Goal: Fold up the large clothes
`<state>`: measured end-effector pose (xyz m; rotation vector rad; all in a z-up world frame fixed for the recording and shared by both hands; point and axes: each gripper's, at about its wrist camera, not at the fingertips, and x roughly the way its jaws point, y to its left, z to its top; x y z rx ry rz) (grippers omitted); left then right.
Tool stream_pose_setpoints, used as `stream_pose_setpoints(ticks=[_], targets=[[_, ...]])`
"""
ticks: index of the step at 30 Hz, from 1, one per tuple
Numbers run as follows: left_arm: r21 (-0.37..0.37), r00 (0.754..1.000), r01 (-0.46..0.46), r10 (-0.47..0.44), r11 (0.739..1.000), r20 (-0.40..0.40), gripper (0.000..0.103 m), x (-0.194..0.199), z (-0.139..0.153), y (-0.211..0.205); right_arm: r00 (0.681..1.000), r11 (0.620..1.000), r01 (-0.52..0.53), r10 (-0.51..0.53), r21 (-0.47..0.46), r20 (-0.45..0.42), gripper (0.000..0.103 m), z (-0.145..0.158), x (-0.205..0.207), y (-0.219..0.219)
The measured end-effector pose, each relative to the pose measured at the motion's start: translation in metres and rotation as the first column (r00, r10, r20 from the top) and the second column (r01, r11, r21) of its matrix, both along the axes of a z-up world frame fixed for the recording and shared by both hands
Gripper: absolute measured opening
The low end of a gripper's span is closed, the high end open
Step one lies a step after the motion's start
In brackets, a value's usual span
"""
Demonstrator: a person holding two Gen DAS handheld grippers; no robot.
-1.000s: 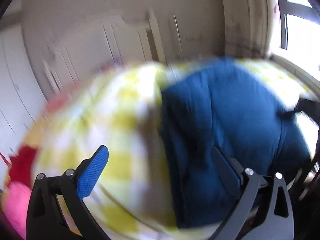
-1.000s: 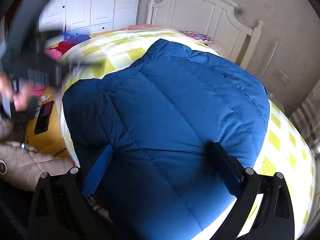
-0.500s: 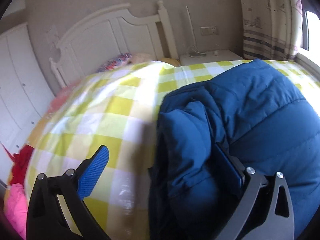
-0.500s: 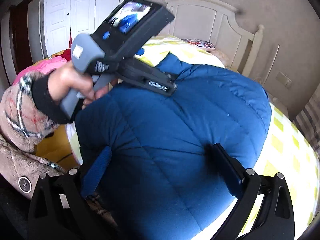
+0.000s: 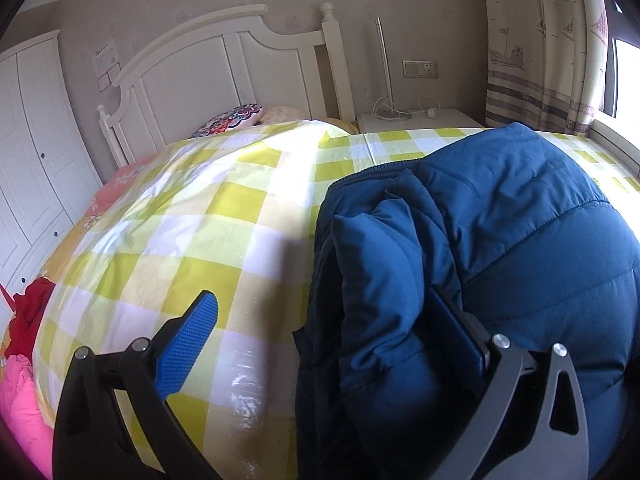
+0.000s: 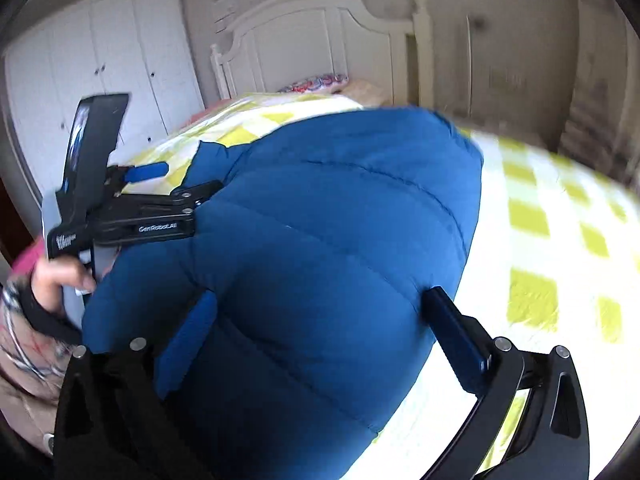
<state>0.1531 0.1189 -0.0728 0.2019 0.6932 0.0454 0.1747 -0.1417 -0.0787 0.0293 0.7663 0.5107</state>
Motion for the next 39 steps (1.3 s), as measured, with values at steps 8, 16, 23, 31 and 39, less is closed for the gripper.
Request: stream_pose_setpoints(ticks=[8, 16, 23, 31, 39], targets=[[0.009, 1.0, -0.003, 0.003, 1.0, 0.0, 0.101, -0.001, 0.001, -0.002, 1.0, 1.0, -0.004, 0.004, -0.014, -0.009, 0.099, 0.001, -0.003, 0.0], [-0.476, 0.953, -0.039, -0.11, 0.879, -0.281, 0.101, 0.003, -0.016, 0.058, 0.981, 0.996, -0.017, 0.035, 0.093, -0.191, 0.099, 0.002, 0.01, -0.027], [-0.731, 0.909, -0.007, -0.3, 0.682, -0.289, 0.101, -0.003, -0.04, 0.08, 0.958, 0.971, -0.017, 0.084, 0.238, -0.274, 0.099, -0.013, 0.024, -0.042], [-0.75, 0.925, 0.13, -0.352, 0.649, -0.145, 0.048, -0.002, -0.031, 0.065, 0.991, 0.968, -0.055, 0.083, 0.244, -0.105, 0.077, -0.003, 0.005, -0.046], [-0.707, 0.933, 0.246, -0.359, 0.663, -0.012, 0.039, 0.051, 0.014, -0.016, 0.985, 0.994, 0.067, -0.079, 0.081, 0.154, 0.067, 0.054, 0.026, -0.095]])
